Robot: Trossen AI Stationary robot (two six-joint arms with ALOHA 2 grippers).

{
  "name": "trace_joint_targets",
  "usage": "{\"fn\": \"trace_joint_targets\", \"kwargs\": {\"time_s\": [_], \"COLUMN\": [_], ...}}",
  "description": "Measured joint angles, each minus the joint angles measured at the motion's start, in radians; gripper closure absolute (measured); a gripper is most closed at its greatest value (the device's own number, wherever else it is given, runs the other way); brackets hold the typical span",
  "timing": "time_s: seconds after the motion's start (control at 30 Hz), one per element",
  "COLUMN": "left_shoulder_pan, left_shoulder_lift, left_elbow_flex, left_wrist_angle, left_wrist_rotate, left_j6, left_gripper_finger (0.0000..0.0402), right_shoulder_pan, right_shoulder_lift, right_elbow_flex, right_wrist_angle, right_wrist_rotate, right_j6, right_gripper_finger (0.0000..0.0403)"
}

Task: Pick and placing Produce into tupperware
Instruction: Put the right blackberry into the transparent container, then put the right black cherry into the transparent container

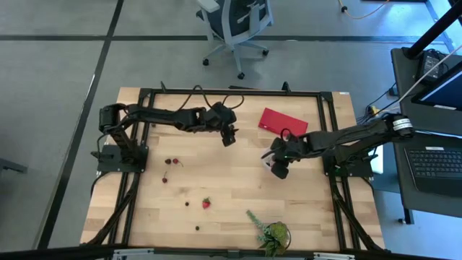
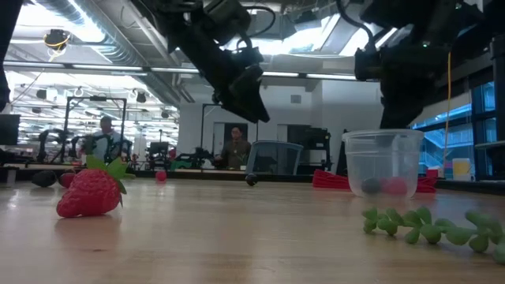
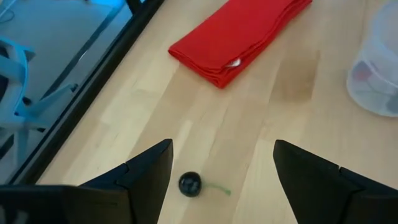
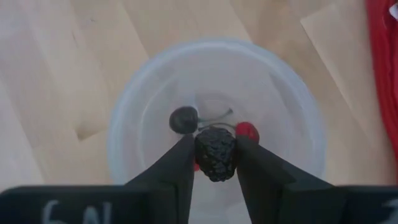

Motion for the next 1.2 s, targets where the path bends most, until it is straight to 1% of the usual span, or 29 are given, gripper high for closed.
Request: {"fn": "trace_joint_targets", "kwargs": {"time_s": [0.1, 0.17, 0.23, 0.33, 0.47, 0.67, 0.8, 0.97, 1.2], "left_shoulder_pan": [0.025, 0.041, 0.054, 0.069, 0.087, 0.125, 0.142, 0.153, 0.146], "left_shoulder_lift": [0.002, 0.014, 0.026, 0.042, 0.051, 0.075, 0.141, 0.219, 0.301], "left_elbow_flex": [0.0, 0.0, 0.0, 0.0, 0.0, 0.0, 0.0, 0.005, 0.087], "left_wrist_angle": [-0.012, -0.019, -0.024, -0.02, -0.021, -0.004, 0.003, 0.006, -0.002], "left_wrist_rotate": [0.009, 0.042, 0.063, 0.067, 0.075, 0.144, 0.151, 0.155, 0.148], "left_j6": [-0.035, -0.046, -0.048, -0.048, -0.05, -0.117, -0.134, -0.17, -0.18], "left_gripper_finger": [0.0135, 0.0135, 0.0136, 0.0136, 0.0136, 0.0147, 0.0149, 0.0149, 0.0149], "right_shoulder_pan": [0.0, 0.0, 0.0, 0.0, 0.0, 0.0, 0.0, 0.0, 0.0], "right_shoulder_lift": [0.007, 0.007, 0.004, 0.004, 0.004, 0.004, 0.004, 0.003, 0.003], "right_elbow_flex": [0.0, 0.0, 0.0, 0.0, 0.015, 0.106, 0.168, 0.211, 0.214], "right_wrist_angle": [0.008, 0.008, 0.007, 0.007, 0.0, -0.02, -0.043, -0.047, -0.051], "right_wrist_rotate": [0.001, 0.001, 0.001, 0.002, 0.002, 0.005, 0.005, 0.005, 0.005], "right_j6": [0.001, 0.002, 0.001, 0.003, -0.017, -0.101, -0.15, -0.173, -0.174], "right_gripper_finger": [0.0261, 0.0249, 0.024, 0.0233, 0.023, 0.0229, 0.0229, 0.0229, 0.0228]}}
